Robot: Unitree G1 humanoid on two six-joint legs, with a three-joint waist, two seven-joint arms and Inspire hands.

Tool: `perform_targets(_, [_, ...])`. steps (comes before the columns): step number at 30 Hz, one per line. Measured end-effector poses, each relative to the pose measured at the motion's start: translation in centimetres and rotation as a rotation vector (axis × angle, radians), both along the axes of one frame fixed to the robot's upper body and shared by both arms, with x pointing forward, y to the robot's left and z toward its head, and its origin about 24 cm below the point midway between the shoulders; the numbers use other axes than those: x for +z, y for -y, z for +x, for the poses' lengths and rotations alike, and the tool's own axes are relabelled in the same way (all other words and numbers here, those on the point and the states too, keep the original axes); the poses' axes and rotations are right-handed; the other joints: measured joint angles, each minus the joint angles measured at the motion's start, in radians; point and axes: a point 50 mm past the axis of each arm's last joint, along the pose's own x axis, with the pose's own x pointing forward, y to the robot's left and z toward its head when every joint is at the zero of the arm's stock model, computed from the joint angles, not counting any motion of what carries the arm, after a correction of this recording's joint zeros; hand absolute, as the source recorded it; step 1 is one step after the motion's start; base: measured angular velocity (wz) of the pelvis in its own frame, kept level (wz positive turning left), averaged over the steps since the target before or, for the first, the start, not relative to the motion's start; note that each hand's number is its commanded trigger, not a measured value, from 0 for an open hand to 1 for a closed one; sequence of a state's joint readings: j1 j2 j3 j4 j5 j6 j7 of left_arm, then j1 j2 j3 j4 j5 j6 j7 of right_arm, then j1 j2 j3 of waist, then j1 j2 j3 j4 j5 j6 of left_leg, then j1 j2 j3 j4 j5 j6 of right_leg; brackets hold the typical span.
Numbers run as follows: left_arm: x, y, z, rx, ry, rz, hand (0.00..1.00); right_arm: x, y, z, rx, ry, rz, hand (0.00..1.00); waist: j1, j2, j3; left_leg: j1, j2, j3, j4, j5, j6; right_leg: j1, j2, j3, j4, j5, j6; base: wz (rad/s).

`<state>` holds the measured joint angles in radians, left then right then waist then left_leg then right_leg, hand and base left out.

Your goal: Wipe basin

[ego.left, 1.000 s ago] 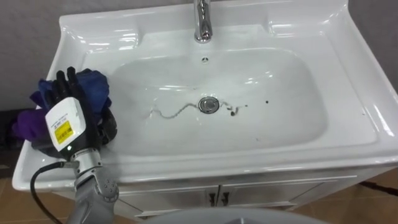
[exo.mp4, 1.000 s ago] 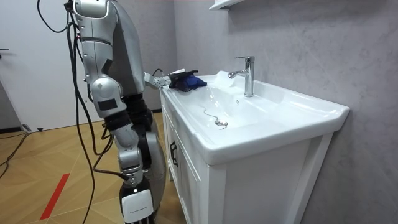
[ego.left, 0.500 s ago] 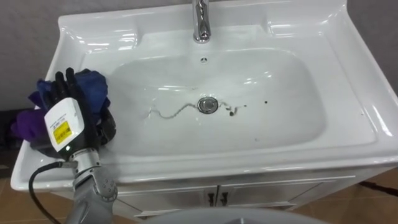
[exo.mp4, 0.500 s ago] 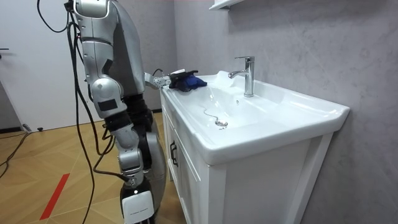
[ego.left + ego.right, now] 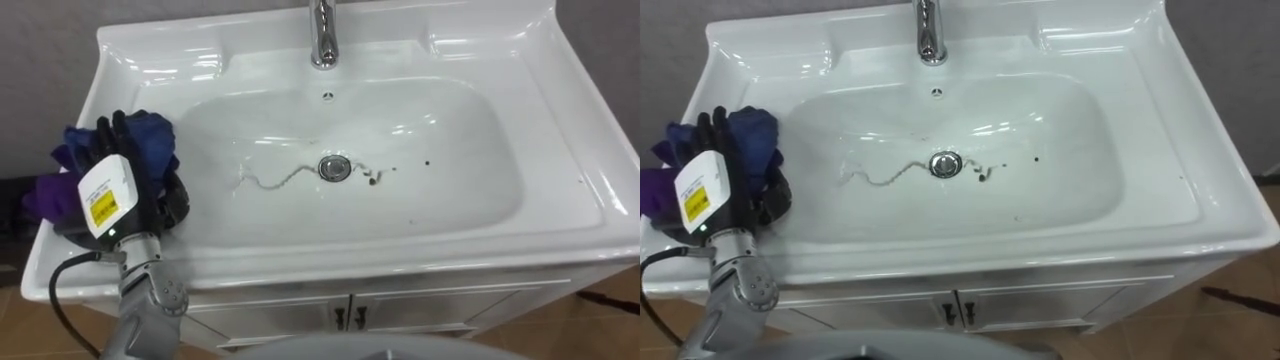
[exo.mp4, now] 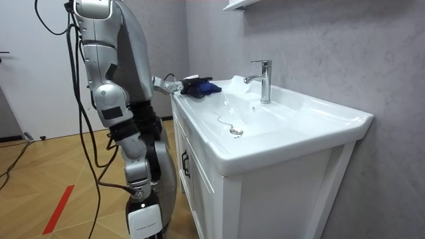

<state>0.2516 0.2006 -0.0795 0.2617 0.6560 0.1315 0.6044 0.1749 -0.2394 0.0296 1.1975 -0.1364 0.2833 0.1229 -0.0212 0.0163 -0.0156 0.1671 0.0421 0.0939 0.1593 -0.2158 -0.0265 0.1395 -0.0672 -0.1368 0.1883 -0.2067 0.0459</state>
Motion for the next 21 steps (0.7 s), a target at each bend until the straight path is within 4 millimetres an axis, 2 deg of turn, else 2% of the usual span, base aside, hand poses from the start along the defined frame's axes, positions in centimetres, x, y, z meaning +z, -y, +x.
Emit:
perform_targets(1, [0.1, -0.1, 0.1, -0.002, -0.001, -0.005, 0.93, 0.0, 0.0, 0.0, -0.002, -0.002, -0.001, 0.0, 0.0, 0.0, 0.0, 0.0, 0.001, 0.0, -0.001, 0.0, 0.0, 0.0, 0.001, 0.0, 0.0, 0.0, -0.001, 0.0])
perform_targets(3, [0.2, -0.2, 0.4, -0.001, 0.002, -0.007, 1.0, 0.0, 0.0, -0.1, -0.007, -0.004, -0.003, 0.0, 0.0, 0.002, -0.0005, 0.001, 0.001, 0.0, -0.001, 0.0, -0.001, 0.002, 0.001, 0.0, 0.001, 0.001, -0.001, 0.0])
perform_targets(16, [1.2, -2.8, 2.4, 0.074, 0.005, -0.005, 1.0, 0.1, 0.1, 0.0, -0.016, -0.02, 0.002, 0.0, -0.003, 0.01, -0.0016, 0.013, 0.002, 0.018, -0.01, 0.001, -0.001, -0.002, 0.003, 0.02, -0.001, 0.001, -0.002, -0.04])
perform_targets(21, [1.2, -3.0, 2.5, 0.071, -0.019, -0.009, 1.0, 0.1, 0.1, 0.4, 0.0, -0.01, -0.002, 0.0, -0.002, 0.025, -0.0077, 0.012, 0.001, 0.018, -0.015, 0.001, -0.001, -0.002, 0.003, 0.02, -0.001, 0.002, 0.0, 0.0])
